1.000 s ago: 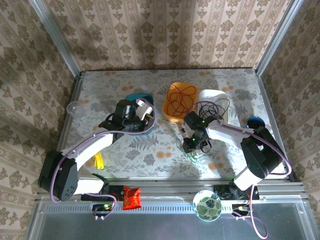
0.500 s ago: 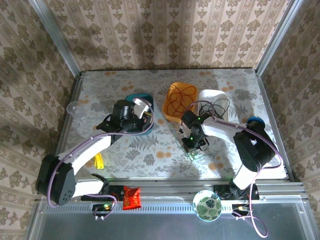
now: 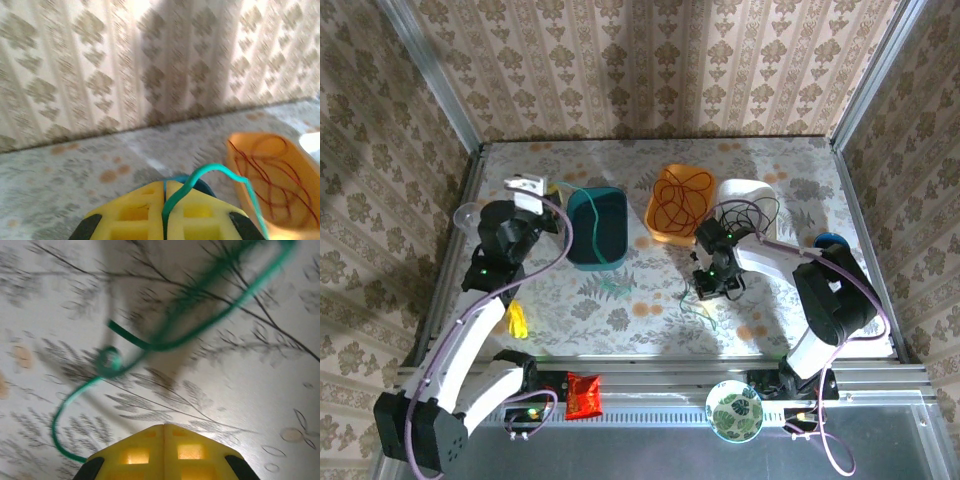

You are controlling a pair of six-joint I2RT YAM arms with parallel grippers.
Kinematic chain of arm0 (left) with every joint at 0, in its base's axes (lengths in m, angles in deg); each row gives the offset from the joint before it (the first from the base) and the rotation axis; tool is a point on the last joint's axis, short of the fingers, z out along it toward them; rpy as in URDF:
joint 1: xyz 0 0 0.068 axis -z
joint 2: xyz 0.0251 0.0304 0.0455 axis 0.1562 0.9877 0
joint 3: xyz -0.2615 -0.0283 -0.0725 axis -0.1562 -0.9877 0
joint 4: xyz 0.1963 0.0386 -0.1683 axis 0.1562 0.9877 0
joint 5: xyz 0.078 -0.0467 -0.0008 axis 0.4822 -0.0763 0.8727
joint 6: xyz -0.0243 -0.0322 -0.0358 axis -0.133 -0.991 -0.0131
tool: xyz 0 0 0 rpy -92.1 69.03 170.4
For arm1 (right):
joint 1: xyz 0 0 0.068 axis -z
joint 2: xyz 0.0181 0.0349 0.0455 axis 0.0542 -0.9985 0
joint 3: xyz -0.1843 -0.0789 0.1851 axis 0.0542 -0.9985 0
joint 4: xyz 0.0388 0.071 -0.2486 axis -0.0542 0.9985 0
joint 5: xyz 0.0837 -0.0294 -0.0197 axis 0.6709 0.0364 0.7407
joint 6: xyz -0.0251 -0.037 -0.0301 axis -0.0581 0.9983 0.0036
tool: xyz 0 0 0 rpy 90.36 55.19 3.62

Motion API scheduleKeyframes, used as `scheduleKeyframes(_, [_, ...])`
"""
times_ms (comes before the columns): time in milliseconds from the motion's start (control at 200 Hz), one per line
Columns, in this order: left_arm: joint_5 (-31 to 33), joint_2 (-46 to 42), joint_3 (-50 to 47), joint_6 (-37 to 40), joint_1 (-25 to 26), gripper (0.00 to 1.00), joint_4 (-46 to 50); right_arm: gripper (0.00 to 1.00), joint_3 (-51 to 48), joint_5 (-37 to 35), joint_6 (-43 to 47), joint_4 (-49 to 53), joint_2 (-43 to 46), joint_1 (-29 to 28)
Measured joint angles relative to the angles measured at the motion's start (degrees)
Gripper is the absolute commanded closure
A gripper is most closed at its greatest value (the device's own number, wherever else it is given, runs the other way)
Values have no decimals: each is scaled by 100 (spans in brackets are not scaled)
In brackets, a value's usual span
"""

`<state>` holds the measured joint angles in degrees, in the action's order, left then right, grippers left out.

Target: Untangle the cables

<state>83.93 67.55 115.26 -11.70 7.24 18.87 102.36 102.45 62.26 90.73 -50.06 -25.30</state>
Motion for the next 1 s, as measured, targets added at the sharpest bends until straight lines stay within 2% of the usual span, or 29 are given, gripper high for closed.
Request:
scheduleKeyframes(140, [-85, -68, 85, -160, -238, 100, -216, 100, -63, -74, -44, 57, 0, 122])
scheduleKeyframes(265, [-466, 22, 96, -304, -245, 100, -240, 100, -101, -74, -44, 28, 50, 155])
scheduleKeyframes(445, [-986, 136, 127, -409, -238, 100, -208, 100, -155, -39, -57, -66, 507, 153])
scheduleKeyframes(610, [-1421, 120, 350, -275, -197, 100, -59, 96, -168, -33, -68, -350, 1001, 153])
scheduleKeyframes(875, [-918, -420, 402, 212, -39, 100, 201, 95, -275, -37, -85, -669, 1725, 203])
scheduleKeyframes(1000, [-1001, -575, 404, 354, -39, 100, 238, 93, -280, -44, -81, -737, 1912, 225])
